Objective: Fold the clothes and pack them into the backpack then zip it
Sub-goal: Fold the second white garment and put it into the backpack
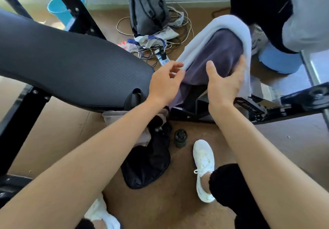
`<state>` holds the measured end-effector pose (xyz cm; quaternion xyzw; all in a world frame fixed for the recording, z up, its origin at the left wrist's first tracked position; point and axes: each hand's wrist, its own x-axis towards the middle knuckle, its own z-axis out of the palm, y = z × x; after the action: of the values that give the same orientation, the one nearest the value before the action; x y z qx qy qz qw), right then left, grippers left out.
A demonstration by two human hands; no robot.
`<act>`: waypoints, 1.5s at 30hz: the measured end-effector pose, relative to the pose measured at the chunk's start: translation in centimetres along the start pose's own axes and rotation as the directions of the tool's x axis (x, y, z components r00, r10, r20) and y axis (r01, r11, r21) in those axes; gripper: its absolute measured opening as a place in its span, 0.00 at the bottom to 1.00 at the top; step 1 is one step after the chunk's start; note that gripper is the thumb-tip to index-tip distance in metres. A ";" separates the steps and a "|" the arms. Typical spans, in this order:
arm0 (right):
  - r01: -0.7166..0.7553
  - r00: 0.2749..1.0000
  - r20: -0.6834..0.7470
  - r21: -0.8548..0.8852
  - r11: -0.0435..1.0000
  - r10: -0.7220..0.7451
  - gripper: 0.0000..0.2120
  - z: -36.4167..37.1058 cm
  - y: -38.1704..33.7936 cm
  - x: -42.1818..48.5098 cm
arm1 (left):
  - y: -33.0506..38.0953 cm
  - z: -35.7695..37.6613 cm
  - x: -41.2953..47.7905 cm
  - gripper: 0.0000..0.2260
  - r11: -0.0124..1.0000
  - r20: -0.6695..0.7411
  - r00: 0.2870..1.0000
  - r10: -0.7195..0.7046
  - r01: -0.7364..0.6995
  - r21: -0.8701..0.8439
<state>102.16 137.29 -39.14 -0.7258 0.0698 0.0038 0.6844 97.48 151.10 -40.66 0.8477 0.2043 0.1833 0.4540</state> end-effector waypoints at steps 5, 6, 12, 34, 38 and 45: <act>-0.104 0.994 0.042 0.081 0.991 0.100 0.31 0.2 0.3 1.0 | 0.0 3.2 6.2 0.22 0.997 0.112 0.991 -0.067 0.062 0.049; -0.105 0.994 0.039 0.083 0.991 0.102 0.29 0.2 0.5 1.1 | -0.1 3.6 6.8 0.22 0.996 0.140 0.988 -0.064 0.054 0.070; -0.099 0.995 0.032 0.080 0.992 0.096 0.33 0.6 1.0 1.5 | -0.3 3.3 8.5 0.09 0.979 0.024 0.999 -0.037 0.031 0.201; 0.310 0.948 0.017 -0.284 0.907 -0.318 0.33 0.6 1.2 0.2 | -4.7 -8.7 -6.1 0.14 0.690 -0.314 0.626 -0.714 0.549 -0.473; 0.314 0.945 0.014 -0.322 0.893 -0.328 0.37 0.5 0.9 -0.1 | -4.1 -10.5 -9.8 0.08 0.633 -0.254 0.639 -0.726 0.477 -0.609; 0.355 0.914 0.028 -0.542 0.762 -0.406 0.33 0.1 0.3 -1.7 | -1.1 -12.3 -13.1 0.14 0.653 -0.099 0.818 -0.567 0.372 -0.660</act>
<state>100.46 137.52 -39.28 -0.8857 -0.0519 -0.1487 0.4367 80.11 153.48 -36.81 0.5318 0.4139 0.2388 0.6992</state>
